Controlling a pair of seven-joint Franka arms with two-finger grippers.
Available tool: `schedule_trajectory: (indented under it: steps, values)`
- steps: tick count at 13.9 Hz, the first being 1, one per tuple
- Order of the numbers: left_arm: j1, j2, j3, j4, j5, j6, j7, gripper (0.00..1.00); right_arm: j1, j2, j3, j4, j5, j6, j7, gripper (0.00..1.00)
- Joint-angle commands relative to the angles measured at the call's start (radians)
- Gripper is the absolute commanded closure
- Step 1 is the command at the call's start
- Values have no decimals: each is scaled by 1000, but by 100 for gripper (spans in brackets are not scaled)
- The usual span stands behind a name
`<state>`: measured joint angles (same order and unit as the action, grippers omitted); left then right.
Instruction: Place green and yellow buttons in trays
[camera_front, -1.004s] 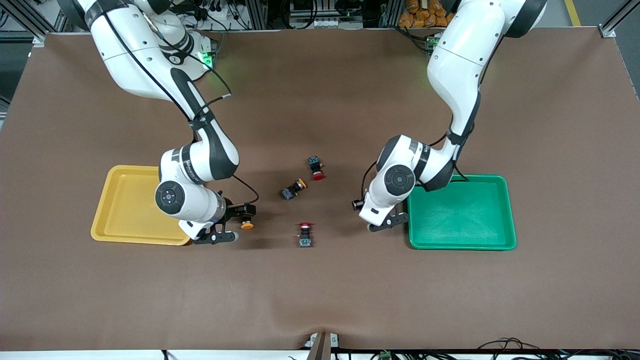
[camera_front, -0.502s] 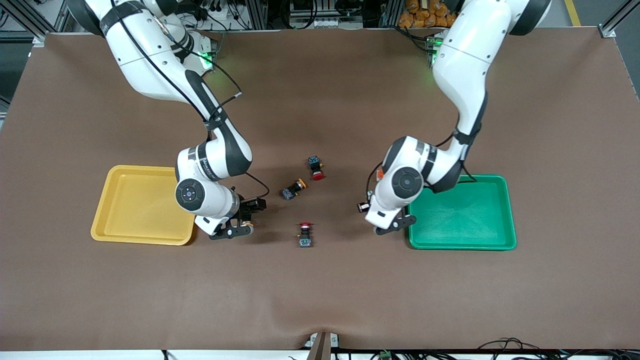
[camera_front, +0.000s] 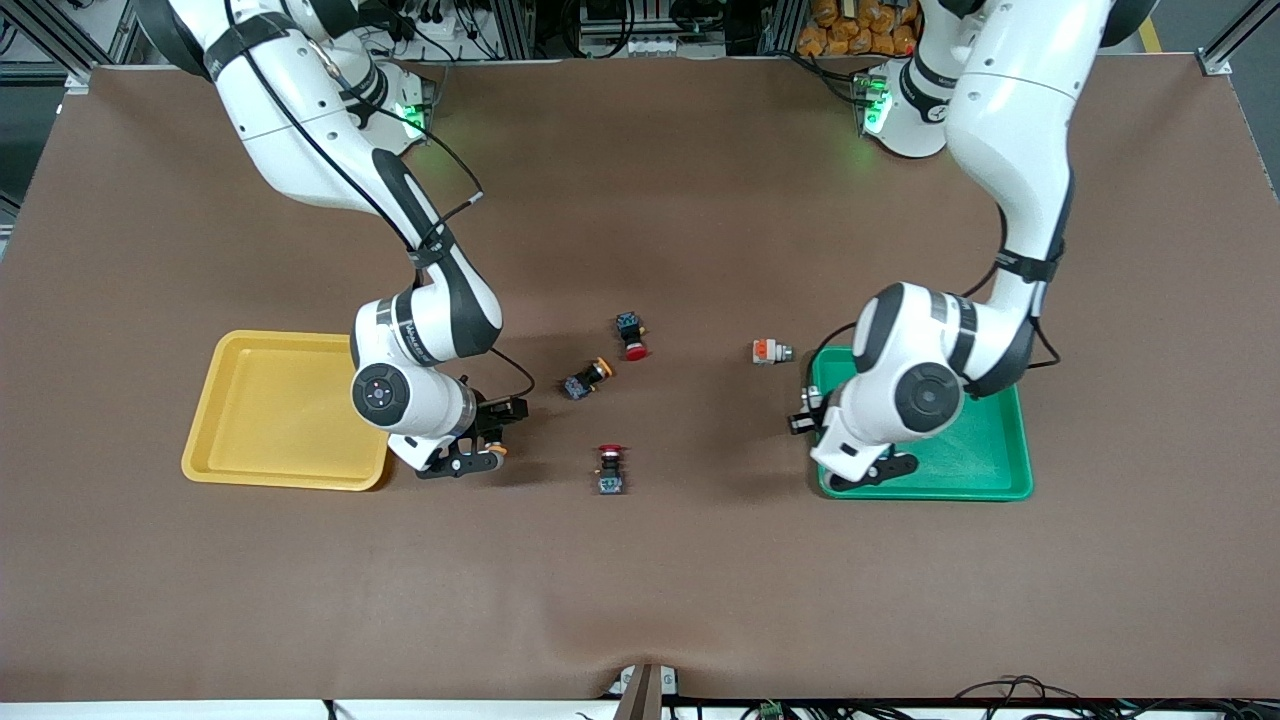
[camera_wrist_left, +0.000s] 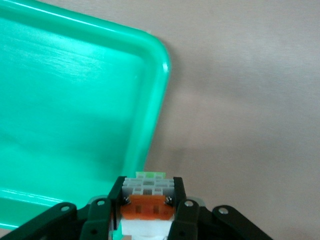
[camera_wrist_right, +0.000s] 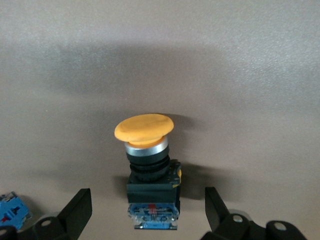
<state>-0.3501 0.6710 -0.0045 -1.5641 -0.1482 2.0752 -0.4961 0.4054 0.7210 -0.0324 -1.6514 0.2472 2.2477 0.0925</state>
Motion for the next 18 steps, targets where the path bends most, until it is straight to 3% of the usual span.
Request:
schedule_trajectory:
  steps: [1, 2, 3, 8, 10, 11, 12, 13, 18]
  values:
    - [-7, 8, 1, -17, 65, -6, 5, 100, -10, -3, 5, -8, -17, 23, 7, 54]
    - [6, 13, 1, -17, 102, -6, 7, 99, -10, -3, 5, -8, -17, 23, 9, 75]
    - [20, 13, 0, -22, 116, -6, 8, 99, -10, -3, 5, -8, -16, 23, 9, 89]
    - [42, 16, 0, -31, 118, -1, 47, 94, -31, -23, -3, -5, -17, 18, 0, 94]
    - [40, 30, 1, -30, 118, 6, 47, 69, -89, -52, -1, -7, -17, 9, -7, 94]
    - [42, 41, 0, -31, 118, 17, 47, 47, -114, -70, -1, -5, -17, -13, -10, 94]
    - [43, 44, 1, -30, 118, 20, 47, 18, -134, -93, -1, -4, -19, -40, -10, 94]
    - [42, 42, 0, -30, 116, 20, 44, 0, -151, -119, -3, -5, -20, -63, -13, 93]
    - [23, 10, -8, -27, 107, 8, 22, 0, -288, -198, -9, 1, -107, -210, -187, 88]
